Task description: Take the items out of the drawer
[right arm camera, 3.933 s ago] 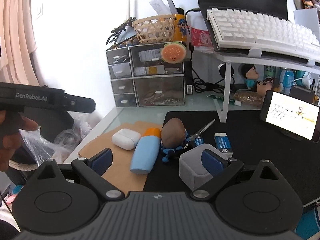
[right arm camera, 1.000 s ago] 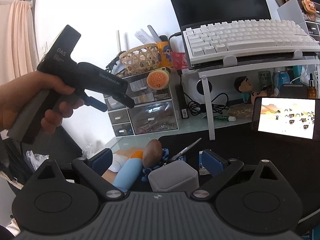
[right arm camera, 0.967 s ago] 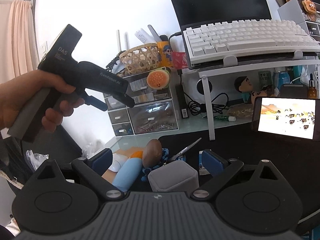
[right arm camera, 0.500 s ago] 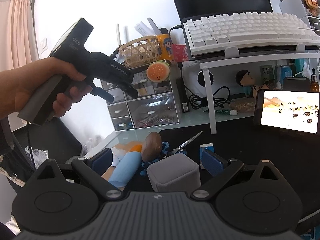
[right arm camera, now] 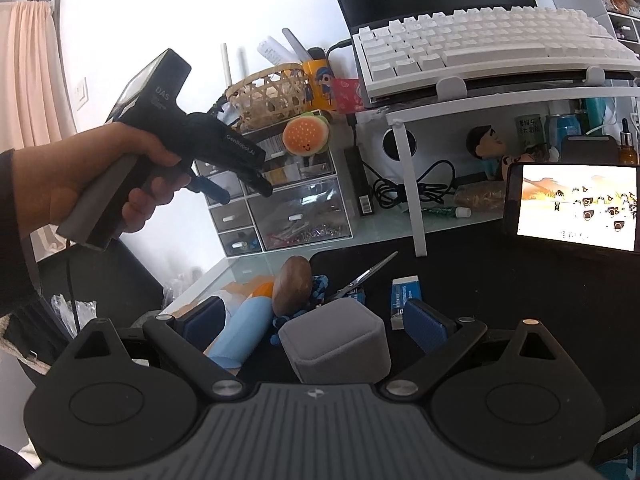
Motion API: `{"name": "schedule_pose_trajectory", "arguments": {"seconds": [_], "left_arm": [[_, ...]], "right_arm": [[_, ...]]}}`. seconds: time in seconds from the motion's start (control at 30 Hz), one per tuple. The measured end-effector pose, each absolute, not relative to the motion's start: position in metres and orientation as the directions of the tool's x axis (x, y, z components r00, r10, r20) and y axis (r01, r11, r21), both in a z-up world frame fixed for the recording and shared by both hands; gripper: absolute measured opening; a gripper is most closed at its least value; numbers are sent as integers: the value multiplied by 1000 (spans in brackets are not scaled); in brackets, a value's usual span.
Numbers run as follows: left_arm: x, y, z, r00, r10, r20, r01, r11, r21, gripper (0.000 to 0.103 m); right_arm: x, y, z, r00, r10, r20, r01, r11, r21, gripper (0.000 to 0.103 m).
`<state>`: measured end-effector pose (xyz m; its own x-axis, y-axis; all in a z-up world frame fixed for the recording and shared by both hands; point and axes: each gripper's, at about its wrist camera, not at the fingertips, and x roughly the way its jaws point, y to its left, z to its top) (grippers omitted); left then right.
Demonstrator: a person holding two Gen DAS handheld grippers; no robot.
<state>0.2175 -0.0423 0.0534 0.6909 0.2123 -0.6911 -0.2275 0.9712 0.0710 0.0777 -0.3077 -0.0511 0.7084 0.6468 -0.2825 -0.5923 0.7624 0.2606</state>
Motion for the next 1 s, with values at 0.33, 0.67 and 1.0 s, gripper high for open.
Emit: {"name": "schedule_pose_trajectory", "arguments": {"seconds": [0.33, 0.67, 1.0], "left_arm": [[235, -44, 47, 688, 214, -693, -240, 969, 60, 58], [257, -33, 30, 669, 217, -711, -284, 958, 25, 42], [269, -33, 19, 672, 223, -706, -305, 952, 11, 42]], "right_arm": [[84, -310, -56, 708, 641, -297, -582, 767, 268, 98], [91, -316, -60, 709, 637, -302, -567, 770, 292, 98], [96, -323, -61, 711, 642, -287, -559, 764, 323, 98]]}}
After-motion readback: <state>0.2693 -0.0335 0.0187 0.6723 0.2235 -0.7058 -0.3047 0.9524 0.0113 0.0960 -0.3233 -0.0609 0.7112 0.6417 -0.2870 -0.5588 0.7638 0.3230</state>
